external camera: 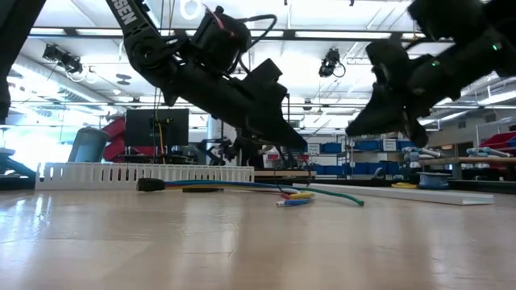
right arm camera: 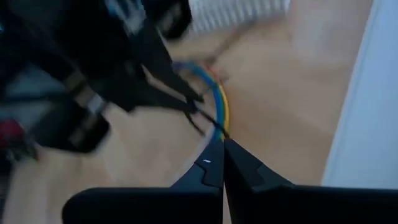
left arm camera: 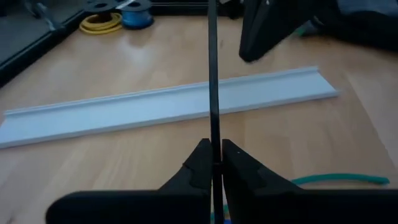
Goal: Ziptie cables
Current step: Wrap the cable wires with the left black zip tie
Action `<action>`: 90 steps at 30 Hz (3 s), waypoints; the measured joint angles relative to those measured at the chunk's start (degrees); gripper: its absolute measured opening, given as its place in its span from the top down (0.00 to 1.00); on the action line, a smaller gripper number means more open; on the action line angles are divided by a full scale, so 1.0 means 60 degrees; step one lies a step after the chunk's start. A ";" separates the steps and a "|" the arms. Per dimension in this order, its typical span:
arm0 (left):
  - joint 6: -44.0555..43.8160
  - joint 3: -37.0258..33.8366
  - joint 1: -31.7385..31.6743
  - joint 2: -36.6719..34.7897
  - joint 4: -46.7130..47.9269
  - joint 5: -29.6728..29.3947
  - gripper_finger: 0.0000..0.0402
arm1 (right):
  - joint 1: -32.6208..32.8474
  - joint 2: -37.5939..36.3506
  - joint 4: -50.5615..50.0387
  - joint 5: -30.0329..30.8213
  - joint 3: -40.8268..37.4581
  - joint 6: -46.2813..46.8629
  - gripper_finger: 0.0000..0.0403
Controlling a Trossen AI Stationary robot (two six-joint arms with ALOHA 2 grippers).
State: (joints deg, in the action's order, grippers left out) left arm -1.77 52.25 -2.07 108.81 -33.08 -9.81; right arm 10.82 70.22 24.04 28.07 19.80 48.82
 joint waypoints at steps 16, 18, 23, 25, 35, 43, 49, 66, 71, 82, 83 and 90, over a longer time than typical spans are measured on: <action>-0.0500 0.0004 -0.0011 0.0007 -0.0011 -0.1009 0.94 | -0.0236 0.3624 0.4767 0.0421 0.0239 -0.0768 0.98; -0.0539 0.0004 -0.0011 0.0007 0.0012 -0.1057 0.93 | -0.0273 0.4102 0.5609 0.0420 0.0330 -0.1343 0.96; -0.0649 0.0004 -0.0007 0.0007 0.0043 -0.1113 0.93 | -0.0541 0.4680 0.6709 0.0430 0.0330 -0.1575 0.88; -0.0730 0.0004 -0.0007 0.0007 0.0047 -0.1127 0.93 | -0.0643 0.4699 0.6599 0.0424 0.0330 -0.1320 0.85; -0.0749 0.0004 -0.0007 0.0010 0.0007 -0.1136 0.93 | -0.1035 0.4703 0.6622 0.0367 0.0330 -0.1321 0.73; -0.0749 0.0004 -0.0007 0.0011 0.0000 -0.1129 0.93 | -0.1521 0.4703 0.6363 -0.0754 0.0890 -0.2055 0.72; -0.0753 0.0000 -0.0015 0.0036 0.0145 -0.1120 0.93 | -0.1707 0.4692 0.4943 -0.1027 0.1413 -0.1917 0.83; -0.0908 -0.0010 0.0022 0.0032 0.0256 -0.1154 0.90 | -0.1696 0.4664 0.4627 -0.0200 0.1423 -0.2791 1.00; -0.1324 -0.0329 0.0031 -0.0004 0.0175 -0.1145 0.90 | -0.1683 0.4381 0.4447 0.0412 0.1314 -0.3007 1.00; -0.1537 -0.0672 0.0051 -0.0011 -0.0217 -0.1099 0.91 | -0.1678 0.2033 0.4024 0.1459 0.0346 -0.3456 1.00; -0.1539 -0.0678 0.0051 -0.0011 -0.0216 -0.1096 0.91 | -0.1676 0.1785 0.4014 0.1540 0.0267 -0.3530 1.00; -0.1527 -0.0676 0.0055 0.0098 -0.0354 -0.1099 0.91 | -0.1623 0.0311 0.3258 0.2136 0.0097 -0.4082 1.00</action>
State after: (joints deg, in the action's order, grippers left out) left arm -10.93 48.19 -1.74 109.40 -35.20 -16.40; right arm 1.08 72.08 43.59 40.88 20.38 24.33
